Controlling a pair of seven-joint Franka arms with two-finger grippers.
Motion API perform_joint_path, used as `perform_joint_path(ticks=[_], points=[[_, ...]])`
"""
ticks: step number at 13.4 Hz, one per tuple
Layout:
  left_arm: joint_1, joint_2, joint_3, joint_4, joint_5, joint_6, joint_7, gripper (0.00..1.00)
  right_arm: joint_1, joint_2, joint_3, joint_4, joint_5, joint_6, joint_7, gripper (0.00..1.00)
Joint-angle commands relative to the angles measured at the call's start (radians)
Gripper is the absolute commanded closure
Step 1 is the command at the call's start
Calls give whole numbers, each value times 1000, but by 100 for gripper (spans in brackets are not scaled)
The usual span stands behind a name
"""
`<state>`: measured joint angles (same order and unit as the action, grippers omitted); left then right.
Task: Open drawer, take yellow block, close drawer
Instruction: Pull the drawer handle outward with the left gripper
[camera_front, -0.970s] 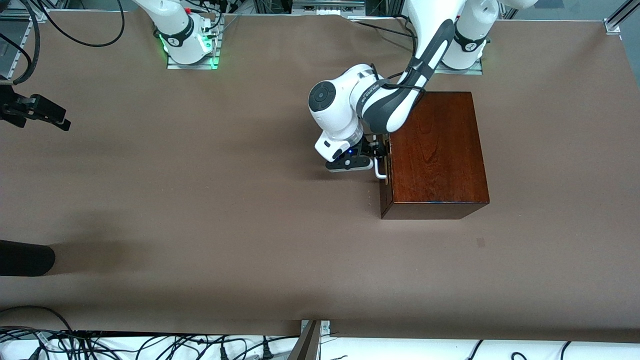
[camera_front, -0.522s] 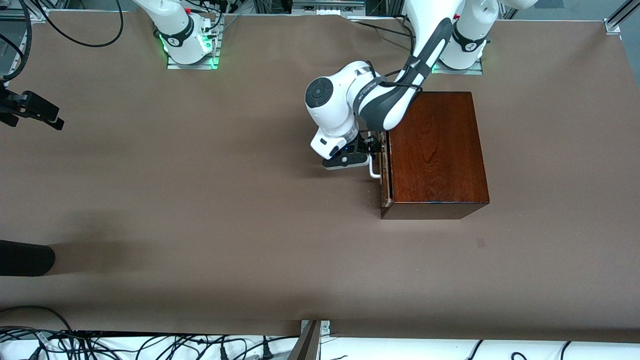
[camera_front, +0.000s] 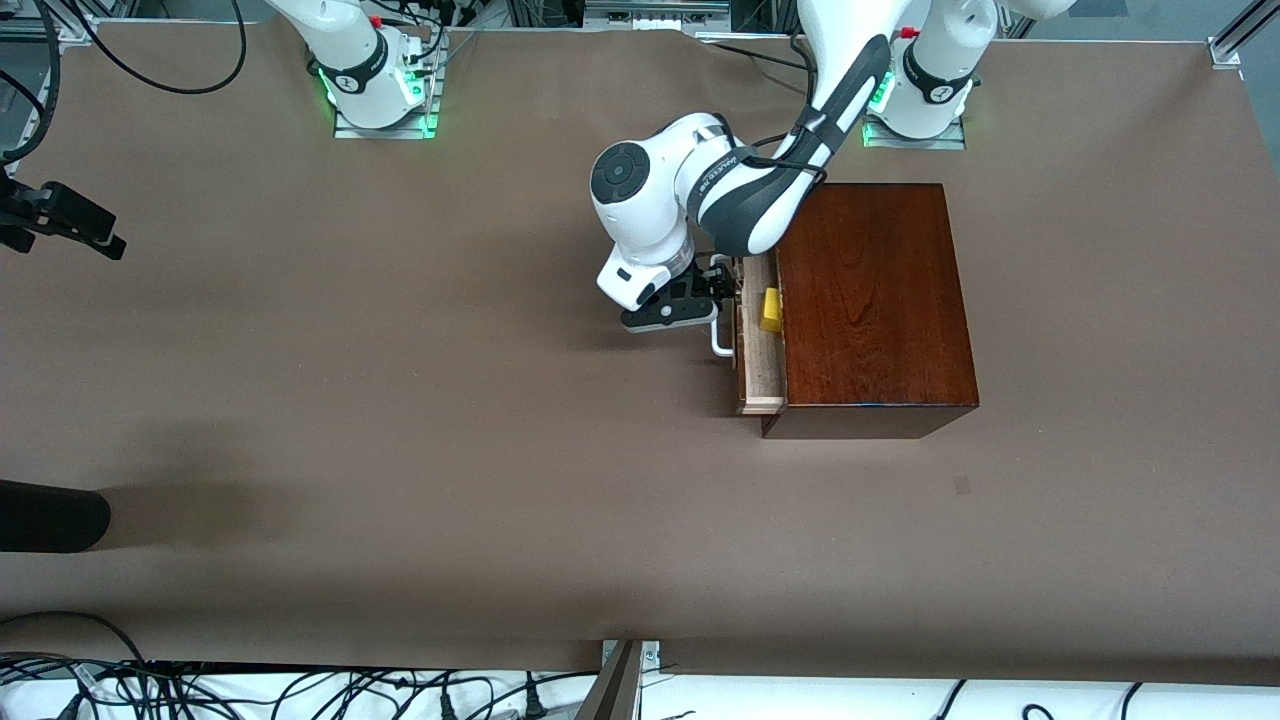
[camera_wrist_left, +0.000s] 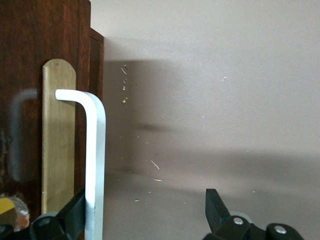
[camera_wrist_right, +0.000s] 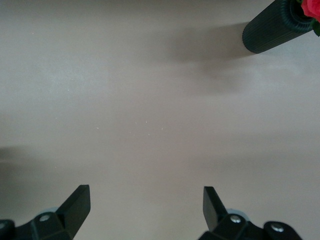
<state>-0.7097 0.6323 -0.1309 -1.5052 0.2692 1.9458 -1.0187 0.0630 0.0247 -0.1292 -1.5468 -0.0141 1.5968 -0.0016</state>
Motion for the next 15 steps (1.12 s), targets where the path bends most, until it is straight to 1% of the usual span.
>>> perform_joint_path(ticks=[1, 3, 7, 10, 13, 15], points=[[-36, 59, 2, 81, -19, 1, -46, 0, -9, 11, 2, 21, 19, -20, -8, 0], [-42, 81, 2, 105, -19, 13, -47, 0, -8, 11, 2, 19, 20, -20, -8, 0], [-62, 83, 2, 109, -21, 30, -49, 0, -5, 11, 5, 19, 34, -20, -6, 0], [-73, 84, 4, 131, -22, 30, -57, 0, -3, 14, 6, 19, 40, -20, -9, 0], [-77, 95, 11, 155, -59, 39, -64, 0, -3, 14, 8, 19, 40, -21, -9, 0], [-96, 110, 14, 181, -61, 39, -84, 0, -2, 14, 9, 19, 40, -21, -9, 0]])
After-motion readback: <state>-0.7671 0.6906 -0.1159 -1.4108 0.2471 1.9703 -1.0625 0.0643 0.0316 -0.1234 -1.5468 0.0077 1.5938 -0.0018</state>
